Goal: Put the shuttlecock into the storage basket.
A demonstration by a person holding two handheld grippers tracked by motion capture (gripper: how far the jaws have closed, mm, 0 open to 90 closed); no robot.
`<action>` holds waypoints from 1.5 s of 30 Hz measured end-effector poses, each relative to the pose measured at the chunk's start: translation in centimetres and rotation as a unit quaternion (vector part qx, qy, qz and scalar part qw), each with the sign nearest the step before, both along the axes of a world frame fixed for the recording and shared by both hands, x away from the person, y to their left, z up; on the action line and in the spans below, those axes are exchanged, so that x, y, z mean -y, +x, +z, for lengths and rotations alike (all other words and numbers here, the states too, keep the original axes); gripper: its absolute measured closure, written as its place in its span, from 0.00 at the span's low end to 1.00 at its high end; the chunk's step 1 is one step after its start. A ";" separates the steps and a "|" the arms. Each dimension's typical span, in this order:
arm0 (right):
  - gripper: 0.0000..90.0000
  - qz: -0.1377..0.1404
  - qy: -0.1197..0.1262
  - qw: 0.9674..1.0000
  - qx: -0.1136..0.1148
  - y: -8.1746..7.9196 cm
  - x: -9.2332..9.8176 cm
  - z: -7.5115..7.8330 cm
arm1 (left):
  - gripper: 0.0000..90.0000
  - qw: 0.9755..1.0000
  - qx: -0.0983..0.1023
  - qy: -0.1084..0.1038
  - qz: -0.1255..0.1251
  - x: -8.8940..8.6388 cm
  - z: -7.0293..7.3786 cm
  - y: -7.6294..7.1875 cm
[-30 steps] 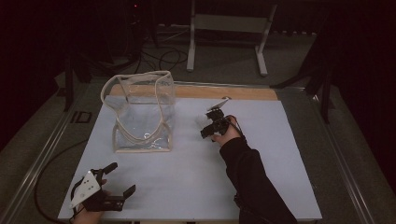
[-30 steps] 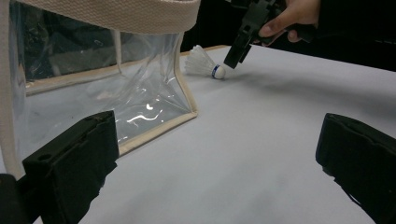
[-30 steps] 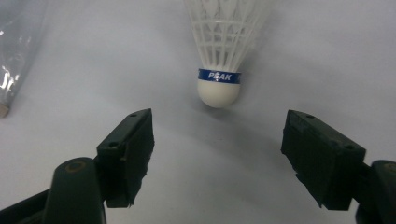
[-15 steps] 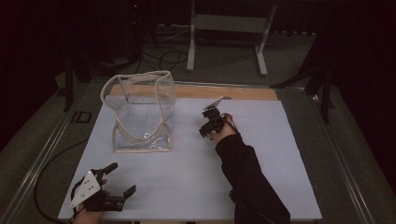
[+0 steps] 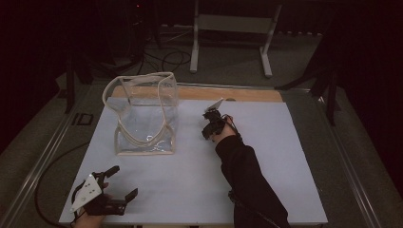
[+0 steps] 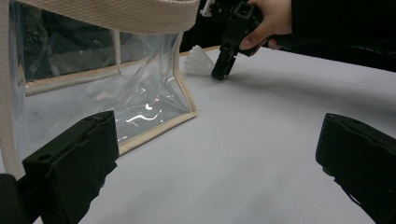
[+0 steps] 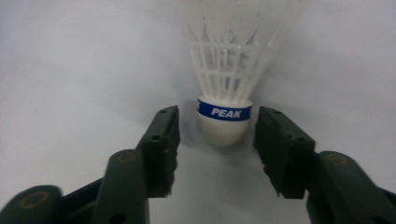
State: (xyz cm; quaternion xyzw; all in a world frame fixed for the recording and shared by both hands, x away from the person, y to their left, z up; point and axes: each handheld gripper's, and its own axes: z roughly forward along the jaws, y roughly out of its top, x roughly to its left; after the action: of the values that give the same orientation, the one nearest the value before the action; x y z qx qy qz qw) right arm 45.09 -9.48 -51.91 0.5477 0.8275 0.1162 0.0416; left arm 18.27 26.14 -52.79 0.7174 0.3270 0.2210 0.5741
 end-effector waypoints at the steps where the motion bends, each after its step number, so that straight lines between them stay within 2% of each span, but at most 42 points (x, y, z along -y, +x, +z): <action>1: 0.59 0.003 -0.007 1.000 0.002 0.1 -0.1 0.0 | 0.00 1.000 0.000 -0.001 0.000 0.0 0.0 0.0; 8: 0.72 -0.001 -0.011 1.000 -0.003 0.2 -0.2 -0.1 | 0.00 1.000 0.000 0.001 -0.001 0.0 0.0 0.0; 15: 0.73 0.001 -0.006 1.000 -0.007 0.1 0.3 0.4 | 0.00 1.000 -0.001 0.001 -0.002 0.1 0.0 0.0; 29: 0.74 0.043 -0.011 0.999 -0.027 -1.0 1.2 1.0 | 0.00 1.000 -0.001 0.002 -0.002 0.1 0.0 0.0; 35: 0.73 0.067 -0.009 0.998 -0.018 -1.9 1.9 1.4 | 0.00 1.000 -0.002 0.002 -0.002 0.2 0.0 0.0; 45: 0.74 0.085 -0.002 0.996 -0.007 -3.3 3.3 2.7 | 0.00 1.000 -0.004 0.004 -0.003 0.2 0.0 0.1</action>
State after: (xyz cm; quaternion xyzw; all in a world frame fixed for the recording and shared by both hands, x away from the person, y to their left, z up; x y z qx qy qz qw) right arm 41.82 -12.79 -49.26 0.4758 0.8717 0.1136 0.0272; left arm 18.33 25.91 -52.84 0.7216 0.3259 0.2181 0.5705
